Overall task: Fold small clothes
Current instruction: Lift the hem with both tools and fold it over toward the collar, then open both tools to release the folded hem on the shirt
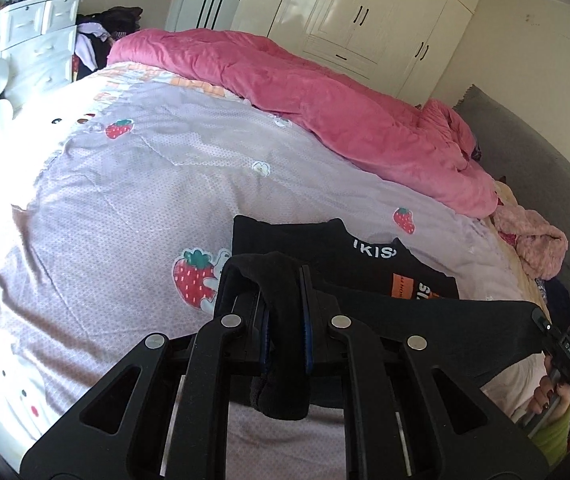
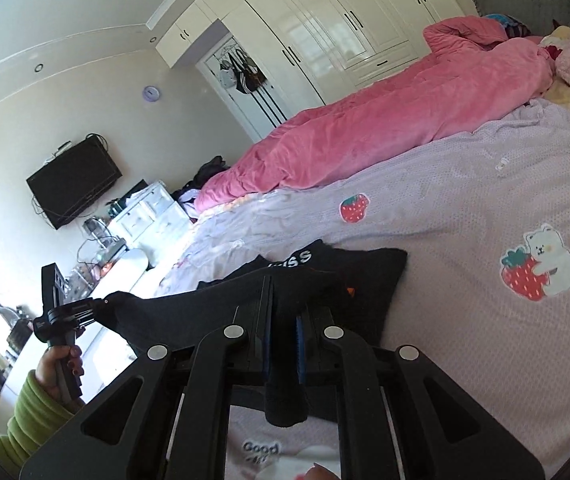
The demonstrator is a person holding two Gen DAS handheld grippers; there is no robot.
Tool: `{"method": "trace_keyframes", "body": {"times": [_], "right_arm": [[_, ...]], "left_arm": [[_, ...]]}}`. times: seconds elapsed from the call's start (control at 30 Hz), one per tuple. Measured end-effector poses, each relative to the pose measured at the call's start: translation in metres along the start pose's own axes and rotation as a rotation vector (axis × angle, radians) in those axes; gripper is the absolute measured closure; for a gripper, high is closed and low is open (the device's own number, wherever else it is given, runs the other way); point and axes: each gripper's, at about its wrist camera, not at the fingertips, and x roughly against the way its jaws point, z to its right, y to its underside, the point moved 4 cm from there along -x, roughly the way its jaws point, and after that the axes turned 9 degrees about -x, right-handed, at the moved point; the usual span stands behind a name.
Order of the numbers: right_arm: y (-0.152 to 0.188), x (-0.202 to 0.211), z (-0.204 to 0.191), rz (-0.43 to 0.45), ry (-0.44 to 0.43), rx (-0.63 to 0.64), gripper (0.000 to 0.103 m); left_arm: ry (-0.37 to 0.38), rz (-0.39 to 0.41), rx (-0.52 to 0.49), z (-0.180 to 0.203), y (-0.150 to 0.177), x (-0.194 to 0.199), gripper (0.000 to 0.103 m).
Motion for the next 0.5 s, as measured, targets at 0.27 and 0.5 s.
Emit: {"method": "trace_keyframes", "body": {"times": [0.27,0.5], "right_arm": [[-0.005,-0.061,0.035,-0.06,0.151,-0.078,0.095],[0.014,-0.094,0.057,-0.087,0.293,-0.079,0.088]], "left_arm": [[0.022,-0.083,0.047,-0.019,0.0,-0.067,0.097],[0.041,-0.091,0.064,-0.028,0.009,-0.097,0.091]]}}
